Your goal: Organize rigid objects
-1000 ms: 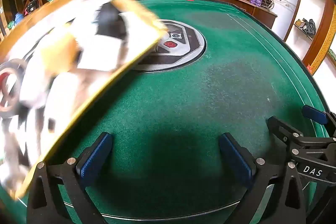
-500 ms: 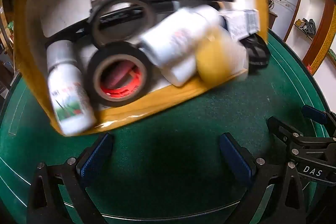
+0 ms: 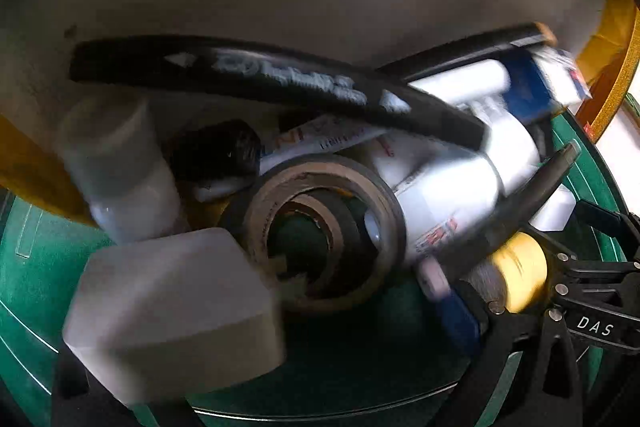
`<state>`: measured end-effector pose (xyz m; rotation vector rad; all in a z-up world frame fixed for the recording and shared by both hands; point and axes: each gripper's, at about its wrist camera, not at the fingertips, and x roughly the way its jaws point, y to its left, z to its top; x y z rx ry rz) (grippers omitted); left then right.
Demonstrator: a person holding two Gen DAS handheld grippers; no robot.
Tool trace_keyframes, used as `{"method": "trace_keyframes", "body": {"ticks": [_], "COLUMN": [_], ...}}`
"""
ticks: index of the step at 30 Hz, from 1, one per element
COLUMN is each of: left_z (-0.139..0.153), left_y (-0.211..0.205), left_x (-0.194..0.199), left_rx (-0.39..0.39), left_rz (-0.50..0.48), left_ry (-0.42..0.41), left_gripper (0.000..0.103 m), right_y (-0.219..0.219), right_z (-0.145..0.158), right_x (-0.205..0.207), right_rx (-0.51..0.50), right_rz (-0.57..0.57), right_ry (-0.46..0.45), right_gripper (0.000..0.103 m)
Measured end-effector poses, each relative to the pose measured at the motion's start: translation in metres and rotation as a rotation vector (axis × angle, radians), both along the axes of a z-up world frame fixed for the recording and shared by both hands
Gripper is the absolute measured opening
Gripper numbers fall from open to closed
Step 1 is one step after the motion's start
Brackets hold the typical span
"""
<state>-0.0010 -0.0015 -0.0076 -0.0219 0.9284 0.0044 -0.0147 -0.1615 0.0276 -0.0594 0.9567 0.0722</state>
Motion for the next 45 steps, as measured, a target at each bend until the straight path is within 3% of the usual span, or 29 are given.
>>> {"method": "trace_keyframes", "body": {"ticks": [14, 20, 22, 45], "left_z": [-0.009, -0.003, 0.012, 0.014], "left_y": [0.006, 0.008, 0.012, 0.007], "left_x": [-0.009, -0.010, -0.005, 0.002], "left_rx": [0.001, 0.002, 0.003, 0.003], "left_rz": [0.001, 0.000, 0.000, -0.003], "left_ry": [0.001, 0.000, 0.002, 0.006], "left_gripper": [0.103, 0.103, 0.103, 0.103], "right_y": [0.006, 0.007, 0.004, 0.006], "right_z": [-0.005, -0.007, -0.006, -0.006], "right_x": [0.000, -0.003, -0.003, -0.003], "right_rx": [-0.003, -0.001, 0.001, 0.001], "right_rz": [0.001, 0.001, 0.002, 0.001], "right_ry": [-0.002, -0.006, -0.007, -0.005], "right_gripper": [0.103, 0.103, 0.103, 0.103]}}
